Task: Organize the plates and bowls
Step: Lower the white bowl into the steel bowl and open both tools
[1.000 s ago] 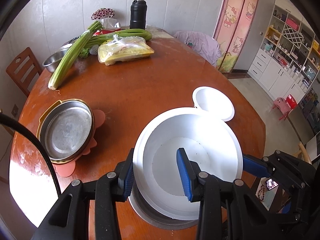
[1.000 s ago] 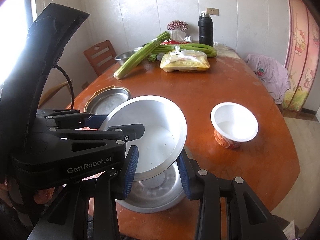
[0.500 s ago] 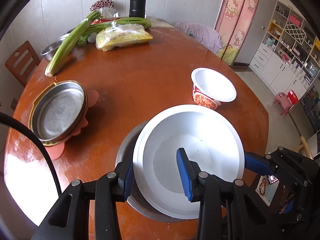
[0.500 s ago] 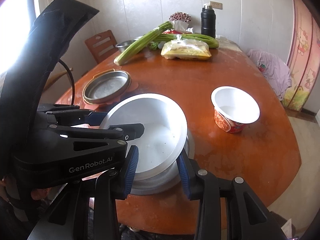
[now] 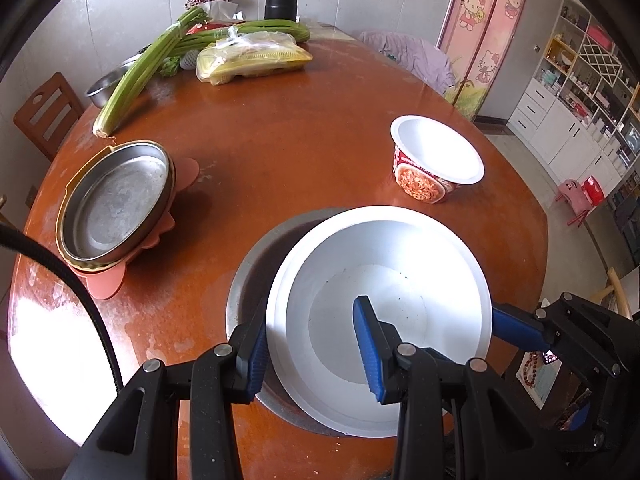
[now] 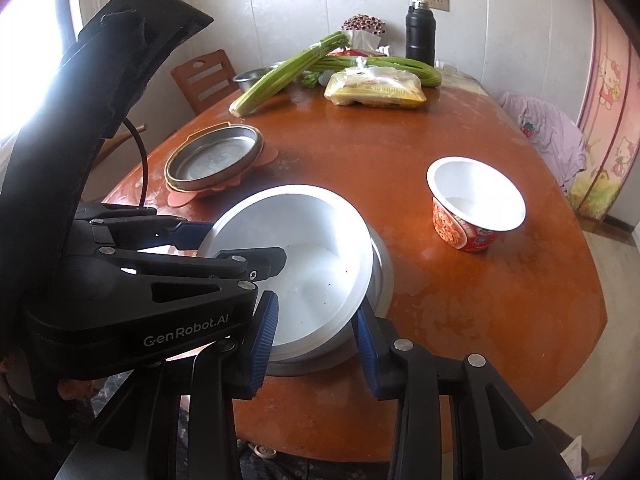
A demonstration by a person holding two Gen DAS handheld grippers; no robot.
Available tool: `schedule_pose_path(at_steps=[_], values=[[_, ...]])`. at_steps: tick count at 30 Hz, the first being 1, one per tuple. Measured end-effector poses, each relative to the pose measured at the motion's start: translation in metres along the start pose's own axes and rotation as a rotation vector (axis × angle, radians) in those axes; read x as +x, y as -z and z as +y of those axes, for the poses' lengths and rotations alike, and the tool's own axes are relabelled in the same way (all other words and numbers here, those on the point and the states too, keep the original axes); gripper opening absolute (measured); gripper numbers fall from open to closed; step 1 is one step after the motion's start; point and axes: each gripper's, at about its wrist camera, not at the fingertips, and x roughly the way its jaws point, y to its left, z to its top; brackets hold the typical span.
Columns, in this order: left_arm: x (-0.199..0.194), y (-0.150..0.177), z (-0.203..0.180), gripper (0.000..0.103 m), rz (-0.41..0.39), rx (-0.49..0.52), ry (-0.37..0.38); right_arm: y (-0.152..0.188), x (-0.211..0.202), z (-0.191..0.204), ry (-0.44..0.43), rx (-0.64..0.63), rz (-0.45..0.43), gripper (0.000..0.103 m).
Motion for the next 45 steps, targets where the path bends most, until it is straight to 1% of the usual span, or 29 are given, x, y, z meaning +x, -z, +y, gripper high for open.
schedule_pose_path(at_steps=[5, 8, 14, 17, 22, 31, 34, 39, 45], values=[[0.004, 0.001, 0.002, 0.039, 0.010, -0.012, 0.001, 0.001, 0.002, 0.000, -0.001, 0.001, -0.001, 0.040], [0.003, 0.001, 0.003, 0.039, 0.005, -0.013, -0.013, 0.000, 0.004, 0.000, -0.005, 0.002, -0.008, 0.040], [0.003, 0.000, 0.006, 0.039, -0.006, -0.014, -0.010, -0.002, 0.006, 0.000, 0.000, -0.005, -0.026, 0.040], [0.007, 0.000, 0.007, 0.039, 0.005, -0.021, -0.001, -0.001, 0.009, -0.001, 0.003, -0.008, -0.021, 0.040], [0.015, 0.001, 0.005, 0.039, 0.027, -0.015, -0.014, 0.001, 0.015, -0.001, 0.018, -0.010, -0.001, 0.040], [0.008, -0.002, 0.009, 0.040, 0.004, -0.013, -0.027, 0.002, 0.019, 0.008, 0.045, -0.045, -0.018, 0.040], [0.003, -0.003, 0.009, 0.040, -0.010, -0.010, -0.020, 0.001, 0.016, 0.008, 0.059, -0.053, -0.035, 0.040], [-0.008, -0.005, 0.009, 0.040, -0.044, 0.001, -0.008, -0.002, 0.018, 0.006, 0.063, -0.041, -0.033, 0.040], [-0.019, -0.008, 0.010, 0.040, -0.080, 0.018, 0.014, -0.004, 0.021, 0.001, 0.097, -0.015, -0.045, 0.041]])
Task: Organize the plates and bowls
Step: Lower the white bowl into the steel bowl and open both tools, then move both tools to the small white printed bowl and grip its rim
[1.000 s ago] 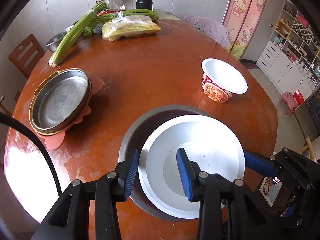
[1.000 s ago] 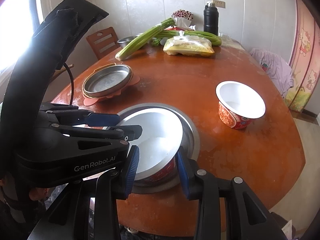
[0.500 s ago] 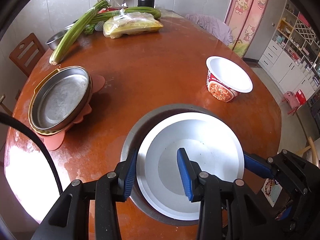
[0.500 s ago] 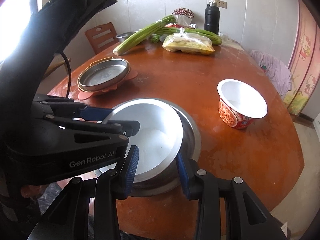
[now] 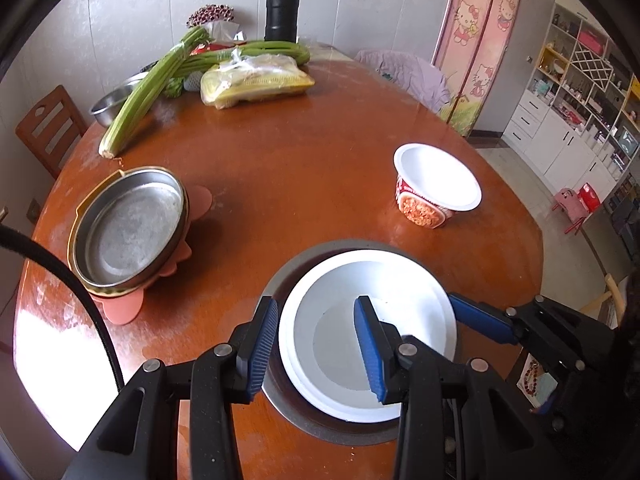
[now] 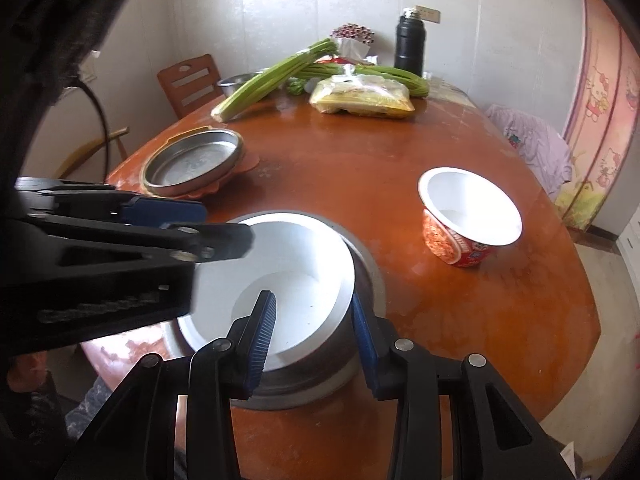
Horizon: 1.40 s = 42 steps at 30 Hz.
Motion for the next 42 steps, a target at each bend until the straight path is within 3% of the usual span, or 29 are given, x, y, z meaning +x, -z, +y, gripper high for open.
schedule_pose_path(at_steps=[17, 27, 33, 42], values=[[-0.016, -0.020, -0.017, 0.042, -0.072, 0.035, 0.002, -0.009, -0.035, -0.035, -0.001, 0.074, -0.097, 0.047], [-0.018, -0.043, -0.032, 0.043, -0.097, 0.073, 0.021, -0.017, -0.060, -0.069, 0.054, 0.144, -0.167, 0.049], [-0.012, -0.060, -0.045, 0.043, -0.111, 0.115, 0.035, -0.023, -0.064, -0.088, 0.052, 0.188, -0.172, 0.050], [0.000, -0.088, -0.068, 0.045, -0.130, 0.167, 0.075, -0.042, -0.071, -0.106, 0.124, 0.211, -0.201, 0.051]])
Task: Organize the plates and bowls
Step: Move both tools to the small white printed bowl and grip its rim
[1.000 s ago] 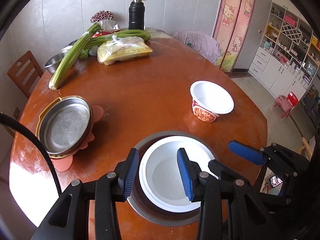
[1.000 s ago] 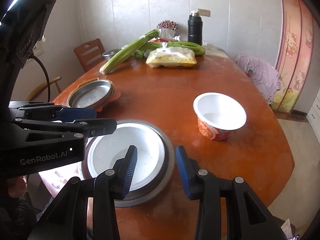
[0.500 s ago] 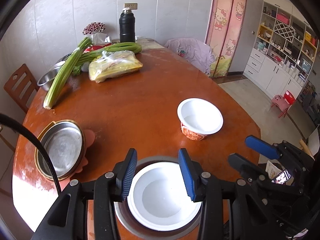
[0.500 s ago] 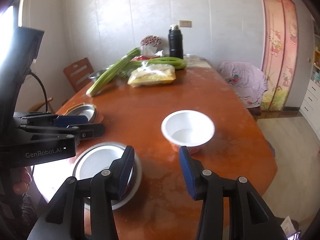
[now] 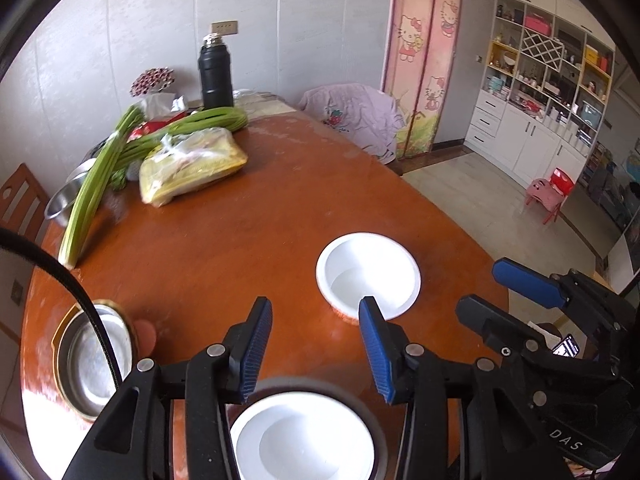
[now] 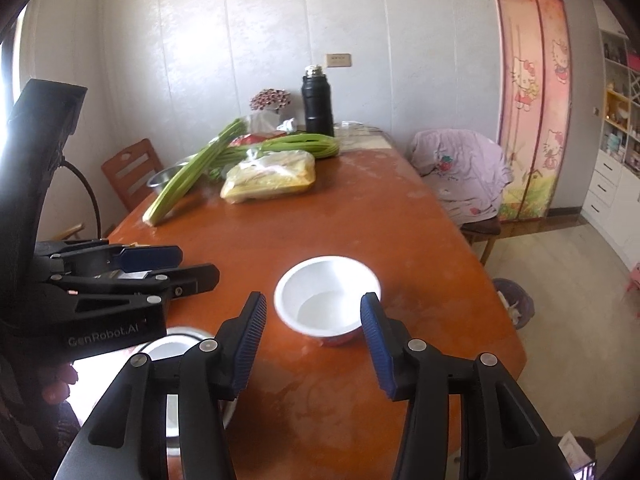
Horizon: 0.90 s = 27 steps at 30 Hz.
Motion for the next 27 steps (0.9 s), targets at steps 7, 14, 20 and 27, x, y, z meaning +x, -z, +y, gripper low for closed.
schedule_pose_path(at_steps=[7, 14, 20, 27], values=[[0.017, -0.013, -0.004, 0.046, 0.021, 0.016, 0.024, -0.010, 0.013, -0.009, 0.025, 0.016, 0.012, 0.055], [0.039, -0.025, -0.004, 0.047, 0.065, 0.023, 0.022, -0.018, 0.041, -0.025, 0.038, 0.053, 0.062, 0.055], [0.067, -0.032, -0.004, 0.047, 0.125, 0.019, 0.028, -0.020, 0.061, -0.041, 0.052, 0.081, 0.102, 0.055], [0.103, -0.039, -0.002, 0.047, 0.203, 0.013, 0.028, -0.016, 0.084, -0.051, 0.049, 0.103, 0.164, 0.055]])
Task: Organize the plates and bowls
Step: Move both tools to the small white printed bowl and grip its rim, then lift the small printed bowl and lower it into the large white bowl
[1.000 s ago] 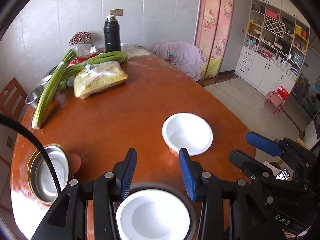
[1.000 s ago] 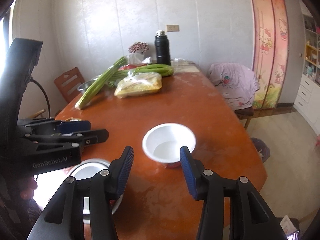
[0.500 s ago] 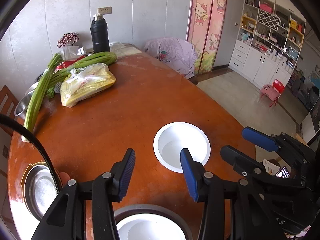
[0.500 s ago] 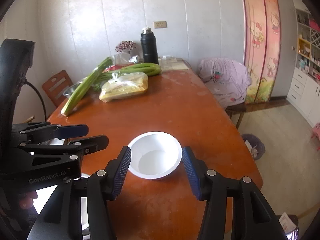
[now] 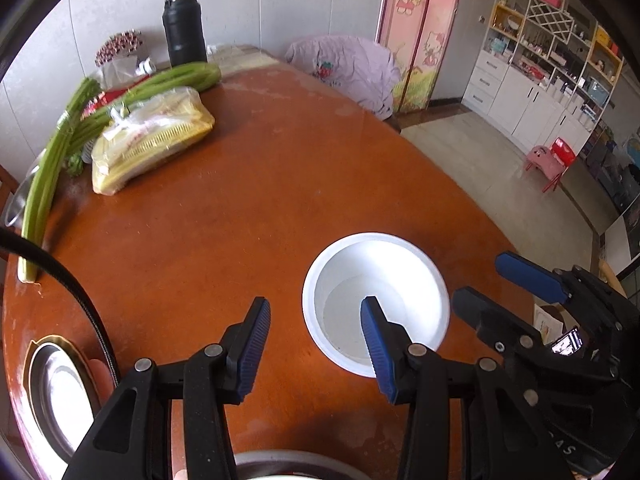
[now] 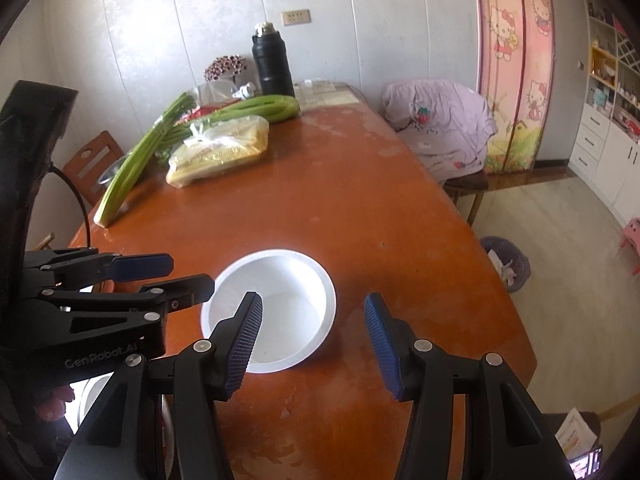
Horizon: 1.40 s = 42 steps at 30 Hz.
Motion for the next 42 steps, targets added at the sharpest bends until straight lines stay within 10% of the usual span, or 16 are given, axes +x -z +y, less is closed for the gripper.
schedule_pose_path(at_steps=[30, 42], values=[[0.064, -0.001, 0.005, 0.042, 0.172, -0.058, 0.135, 0.015, 0.057, 0.009, -0.068, 0.002, 0.133, 0.045], [0.042, 0.001, 0.004, 0.038, 0.123, -0.045, 0.123, 0.012, 0.038, 0.018, -0.063, -0.021, 0.094, 0.045]])
